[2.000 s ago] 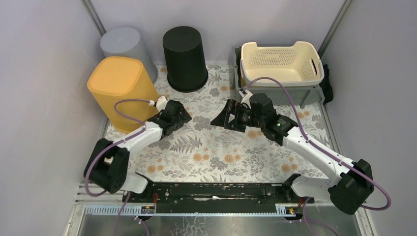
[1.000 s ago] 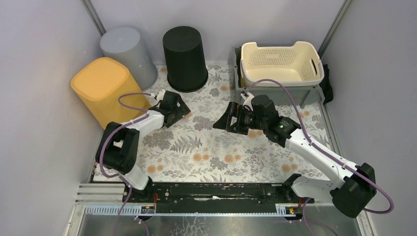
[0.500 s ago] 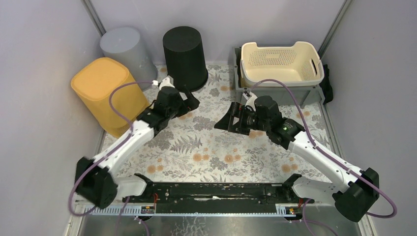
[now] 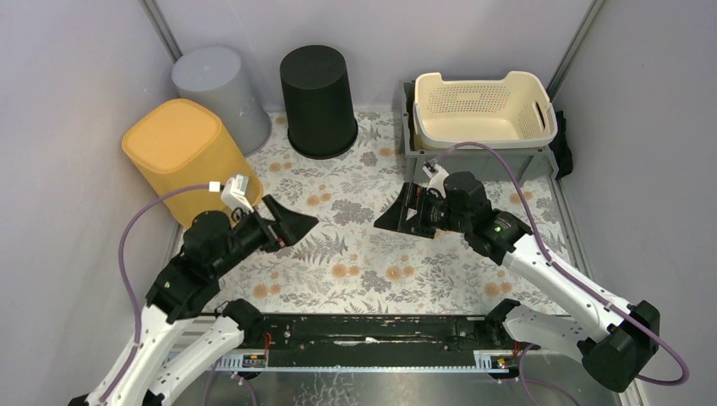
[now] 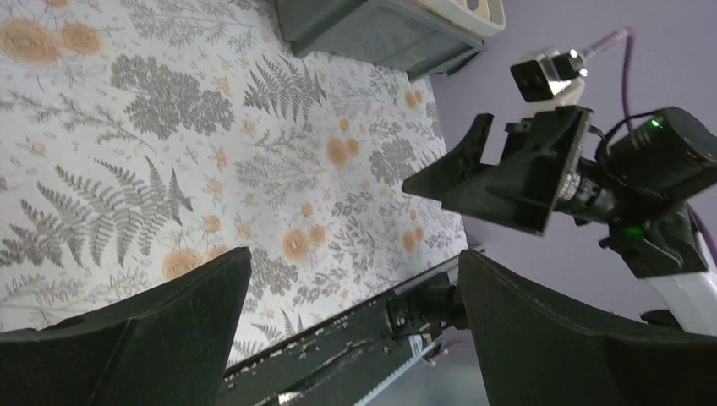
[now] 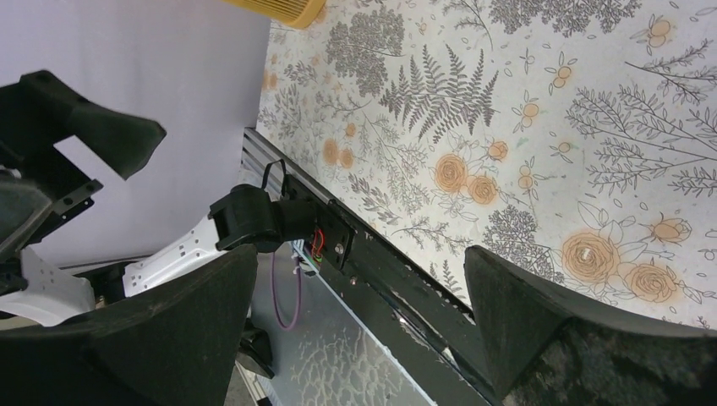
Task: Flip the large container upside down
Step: Move the container to the center of the board, then pick up the container from the container.
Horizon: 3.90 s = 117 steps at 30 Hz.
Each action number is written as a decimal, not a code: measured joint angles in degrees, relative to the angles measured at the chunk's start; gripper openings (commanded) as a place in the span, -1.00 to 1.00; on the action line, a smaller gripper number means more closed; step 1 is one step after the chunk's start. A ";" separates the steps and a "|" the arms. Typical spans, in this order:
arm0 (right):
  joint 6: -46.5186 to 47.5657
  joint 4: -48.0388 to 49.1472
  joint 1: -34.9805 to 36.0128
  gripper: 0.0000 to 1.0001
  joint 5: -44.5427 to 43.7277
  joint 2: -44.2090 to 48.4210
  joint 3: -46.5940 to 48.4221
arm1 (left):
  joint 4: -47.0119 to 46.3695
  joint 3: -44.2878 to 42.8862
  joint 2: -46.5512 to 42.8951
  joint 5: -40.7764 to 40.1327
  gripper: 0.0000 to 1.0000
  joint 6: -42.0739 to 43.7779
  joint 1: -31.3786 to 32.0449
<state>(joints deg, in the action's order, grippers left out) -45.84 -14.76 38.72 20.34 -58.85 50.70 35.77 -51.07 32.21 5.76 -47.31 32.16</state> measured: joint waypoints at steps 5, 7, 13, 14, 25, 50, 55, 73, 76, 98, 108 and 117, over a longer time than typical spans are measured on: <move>0.00 0.02 0.00 0.99 0.02 -0.31 -0.42 | 3.37 1.92 -5.25 1.01 1.00 -2.10 0.00; 0.00 0.02 0.00 0.99 0.02 -0.31 -0.42 | 4.04 2.93 -5.38 1.53 1.00 -2.71 0.00; 0.00 0.02 0.00 0.99 0.04 -0.31 -0.46 | 5.01 3.93 -3.17 2.16 1.00 -3.48 0.00; 0.00 0.09 0.00 0.99 0.04 -0.26 -0.55 | 5.03 3.93 -2.97 2.23 1.00 -3.50 0.00; -0.04 0.26 0.00 0.99 0.04 0.37 -2.80 | 5.01 4.20 -2.93 2.56 1.00 -3.61 0.00; -0.92 1.75 0.00 0.99 0.24 0.37 -3.02 | 5.01 5.18 -3.69 2.84 1.00 -4.20 0.00; -1.20 1.77 0.00 0.99 0.28 0.37 -3.13 | 5.01 5.68 -4.28 2.84 1.00 -4.42 0.00; -1.38 2.60 0.00 0.99 3.02 1.84 -5.16 | 4.81 5.86 0.94 1.99 1.00 -5.33 0.00; -1.38 2.69 0.00 0.99 4.61 1.75 -5.42 | 4.85 5.53 1.60 0.98 1.00 -5.75 0.00; -1.07 1.18 0.00 0.99 10.62 4.39 -8.57 | 8.50 5.35 -5.46 -5.88 1.00 -8.63 0.00; -1.86 2.03 0.00 0.99 7.63 1.53 -8.57 | 9.66 1.77 -1.95 -4.26 1.00 -4.68 0.00; -2.67 2.40 0.00 0.99 5.77 -6.45 -3.69 | 11.65 0.13 0.02 -2.49 1.00 -0.57 0.00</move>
<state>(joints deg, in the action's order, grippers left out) -48.51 -12.36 38.72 26.11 -65.30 47.00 47.42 -50.94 32.23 3.27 -47.88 32.16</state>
